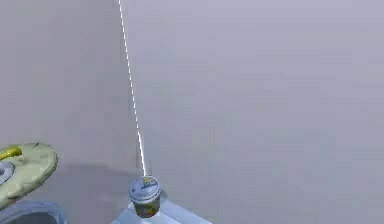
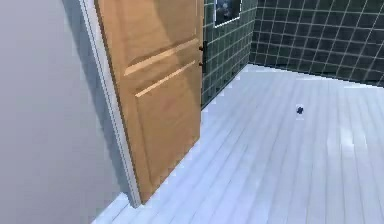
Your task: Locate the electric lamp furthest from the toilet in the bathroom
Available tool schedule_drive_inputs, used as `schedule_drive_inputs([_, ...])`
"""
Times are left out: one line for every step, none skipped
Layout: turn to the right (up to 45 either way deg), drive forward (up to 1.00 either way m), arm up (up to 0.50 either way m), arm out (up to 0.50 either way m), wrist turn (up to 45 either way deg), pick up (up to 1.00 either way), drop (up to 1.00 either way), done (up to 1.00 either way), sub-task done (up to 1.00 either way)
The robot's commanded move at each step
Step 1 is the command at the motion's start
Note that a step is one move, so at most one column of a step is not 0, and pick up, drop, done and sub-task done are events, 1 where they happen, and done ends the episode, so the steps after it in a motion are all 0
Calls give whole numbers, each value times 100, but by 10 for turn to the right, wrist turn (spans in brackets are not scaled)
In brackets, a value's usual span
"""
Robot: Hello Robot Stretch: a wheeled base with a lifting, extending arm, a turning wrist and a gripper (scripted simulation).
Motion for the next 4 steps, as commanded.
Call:
schedule_drive_inputs([-450, 0, 0, 0, 0, 0, 0, 0, 0])
schedule_drive_inputs([-450, 0, 0, 0, 0, 0, 0, 0, 0])
schedule_drive_inputs([-450, 0, 0, 0, 0, 0, 0, 0, 0])
schedule_drive_inputs([-150, 0, 0, 0, 0, 0, 0, 0, 0])
